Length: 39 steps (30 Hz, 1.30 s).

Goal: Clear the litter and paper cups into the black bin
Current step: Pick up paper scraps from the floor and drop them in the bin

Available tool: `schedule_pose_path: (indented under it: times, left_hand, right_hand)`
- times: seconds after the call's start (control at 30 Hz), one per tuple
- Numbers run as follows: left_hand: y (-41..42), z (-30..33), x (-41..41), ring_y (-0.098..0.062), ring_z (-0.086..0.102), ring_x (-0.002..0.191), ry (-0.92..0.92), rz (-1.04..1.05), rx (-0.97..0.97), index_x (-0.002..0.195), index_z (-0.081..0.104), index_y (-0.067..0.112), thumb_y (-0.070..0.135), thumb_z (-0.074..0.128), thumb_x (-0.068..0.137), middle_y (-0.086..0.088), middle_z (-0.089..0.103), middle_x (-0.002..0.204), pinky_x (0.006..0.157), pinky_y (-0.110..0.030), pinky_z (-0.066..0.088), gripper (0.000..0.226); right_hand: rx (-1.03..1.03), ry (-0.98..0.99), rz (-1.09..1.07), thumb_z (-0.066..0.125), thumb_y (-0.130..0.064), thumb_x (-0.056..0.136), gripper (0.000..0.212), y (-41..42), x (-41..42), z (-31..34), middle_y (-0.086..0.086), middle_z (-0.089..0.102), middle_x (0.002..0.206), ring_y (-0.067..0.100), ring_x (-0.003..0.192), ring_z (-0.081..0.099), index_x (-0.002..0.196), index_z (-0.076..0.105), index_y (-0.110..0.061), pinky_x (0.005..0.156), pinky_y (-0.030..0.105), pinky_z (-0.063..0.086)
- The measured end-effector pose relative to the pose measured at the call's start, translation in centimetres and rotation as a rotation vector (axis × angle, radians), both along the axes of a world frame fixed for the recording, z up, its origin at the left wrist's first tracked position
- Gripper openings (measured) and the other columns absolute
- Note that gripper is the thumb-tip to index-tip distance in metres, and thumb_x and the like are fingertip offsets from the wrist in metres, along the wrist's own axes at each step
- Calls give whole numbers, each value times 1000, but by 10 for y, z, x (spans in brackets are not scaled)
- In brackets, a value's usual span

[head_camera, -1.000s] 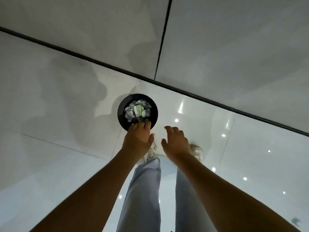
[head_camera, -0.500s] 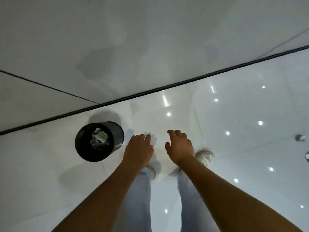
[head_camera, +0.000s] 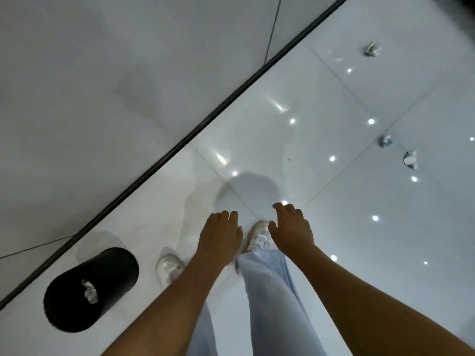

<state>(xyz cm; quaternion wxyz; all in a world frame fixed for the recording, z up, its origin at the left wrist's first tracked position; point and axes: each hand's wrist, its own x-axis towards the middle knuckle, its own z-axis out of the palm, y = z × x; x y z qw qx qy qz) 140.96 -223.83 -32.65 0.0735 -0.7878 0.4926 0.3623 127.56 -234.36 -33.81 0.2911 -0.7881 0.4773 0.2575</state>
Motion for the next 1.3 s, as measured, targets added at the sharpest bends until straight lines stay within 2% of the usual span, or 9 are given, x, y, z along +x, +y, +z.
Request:
schedule_pose_path:
  times: [0.2,0.5,0.63,0.87,1.2,1.3]
  left_hand:
    - [-110,10,-44,-23,49,116,-35,-210,-6,130,43,12,32,32,100,-7,54,124,103,-30,31,37]
    - [-238,18,-94,-24,47,117,11,-458,23,136,39,13,31,34,100,-8,51,130,103,-31,35,41]
    - [-306,14,-113,-25,46,120,24,-566,18,139,37,12,32,32,100,-9,49,133,106,-32,32,44]
    - [-422,0,-130,-22,49,114,33,-711,-41,133,43,15,32,34,99,-6,54,125,99,-28,34,39]
    - [-553,-17,-193,-25,51,109,-11,-910,3,128,45,13,32,35,98,-7,56,119,93,-31,36,37]
    - [-585,-25,-222,-25,52,107,-4,-892,8,128,47,12,31,36,98,-8,57,117,91,-32,38,37]
  right_hand:
    - [-30,-16,-234,46,-26,95,44,-70,-66,8,8,50,131,25,115,50,138,39,-16,91,36,45]
    - [-28,-17,-492,46,-29,97,47,-140,-130,17,6,46,135,25,117,48,142,35,-18,90,35,45]
    - [-36,-4,-630,45,-28,97,47,-197,-154,17,7,46,135,25,118,47,142,35,-18,91,36,44]
    - [-45,-16,-849,46,-25,96,46,-305,-178,11,8,46,136,26,119,46,141,37,-16,92,38,45]
    - [-41,-50,-1017,50,-23,94,47,-409,-244,-10,10,48,132,27,116,47,139,39,-15,92,37,45]
    - [3,-54,-1058,50,-24,94,48,-432,-274,-17,10,47,133,27,118,46,140,38,-16,94,37,45]
